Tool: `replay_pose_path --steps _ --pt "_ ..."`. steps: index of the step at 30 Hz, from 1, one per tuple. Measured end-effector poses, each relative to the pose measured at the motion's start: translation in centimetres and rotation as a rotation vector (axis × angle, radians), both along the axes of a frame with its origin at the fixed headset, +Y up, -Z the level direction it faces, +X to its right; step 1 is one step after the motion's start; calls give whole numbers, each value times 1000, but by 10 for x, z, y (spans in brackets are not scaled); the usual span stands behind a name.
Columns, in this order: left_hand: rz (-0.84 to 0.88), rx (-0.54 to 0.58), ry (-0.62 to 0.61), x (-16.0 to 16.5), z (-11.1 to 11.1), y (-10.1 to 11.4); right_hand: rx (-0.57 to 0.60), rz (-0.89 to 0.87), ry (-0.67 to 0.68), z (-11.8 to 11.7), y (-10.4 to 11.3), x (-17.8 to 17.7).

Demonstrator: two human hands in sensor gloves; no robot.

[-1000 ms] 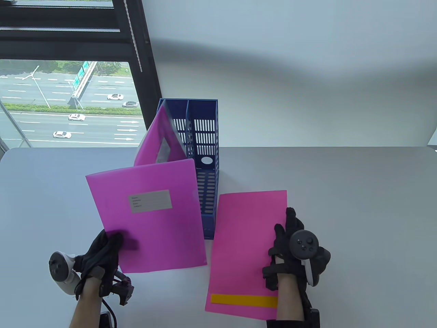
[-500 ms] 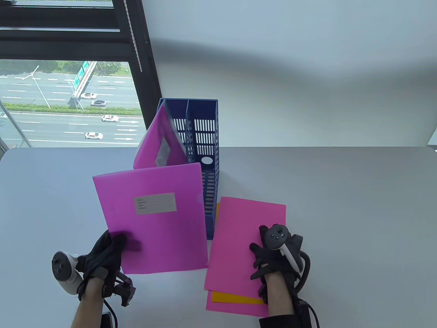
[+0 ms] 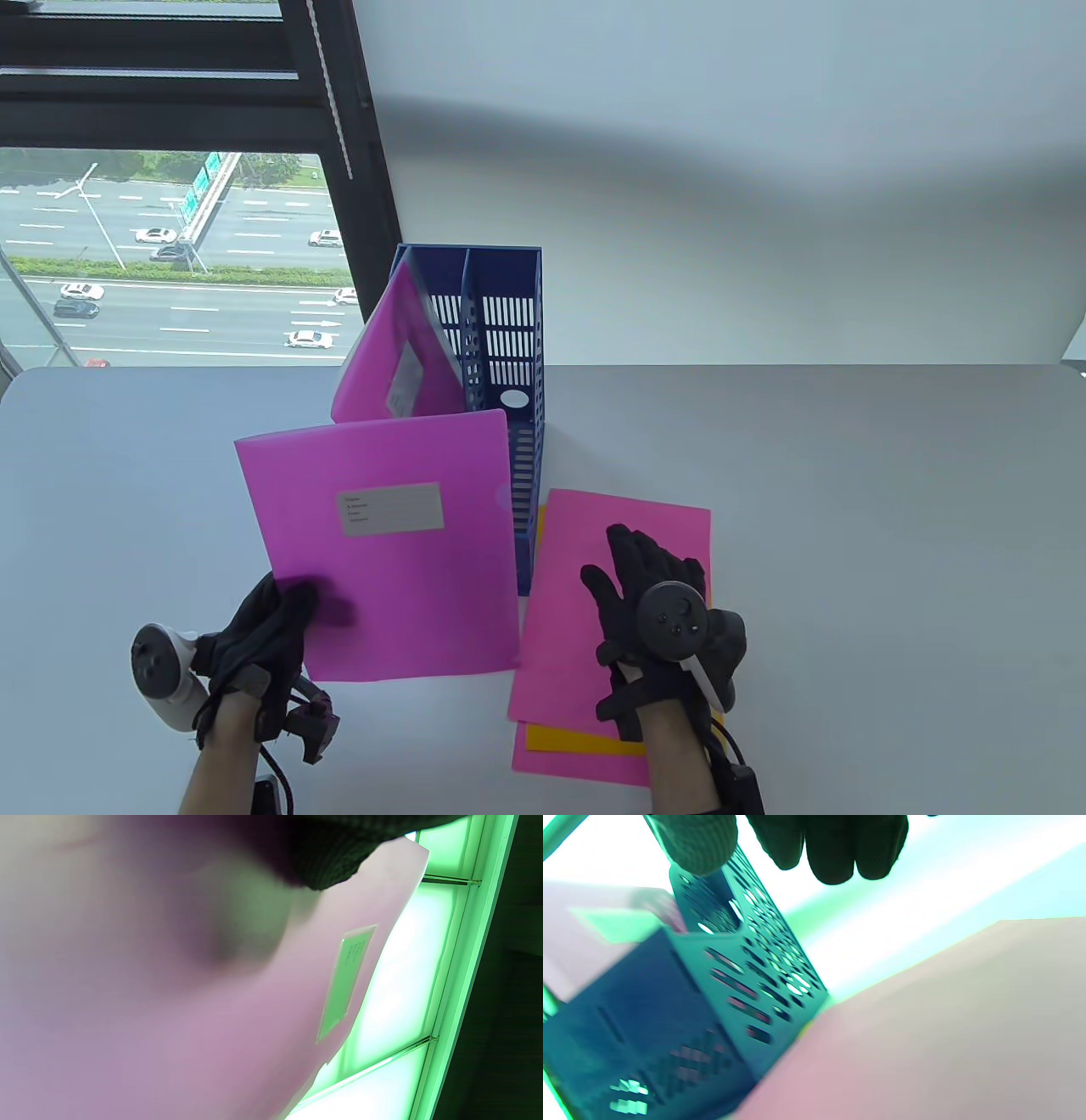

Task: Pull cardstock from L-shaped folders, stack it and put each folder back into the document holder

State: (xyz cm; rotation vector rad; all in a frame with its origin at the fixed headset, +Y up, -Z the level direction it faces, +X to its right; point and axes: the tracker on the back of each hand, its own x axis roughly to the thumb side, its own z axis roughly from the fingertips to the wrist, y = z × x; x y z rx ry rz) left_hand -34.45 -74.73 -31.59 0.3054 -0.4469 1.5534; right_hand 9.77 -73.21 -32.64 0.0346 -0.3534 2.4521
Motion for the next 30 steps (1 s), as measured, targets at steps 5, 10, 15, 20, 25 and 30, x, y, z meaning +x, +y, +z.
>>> replay_pose_path --steps 5,10,15,20,25,30 --pt "-12 5 -10 2 0 0 101 -130 117 10 7 -15" --pt "-26 11 -23 7 0 0 115 -277 270 11 6 -28" --pt "-53 17 -80 20 -2 0 -58 -580 460 2 -8 -36" --pt "-146 51 -127 31 -1 6 -19 -583 423 1 -5 -28" --pt "-365 127 -104 39 7 21 40 -601 373 4 -1 -21" --pt "-605 222 -31 46 18 36 101 -577 318 7 3 -16"
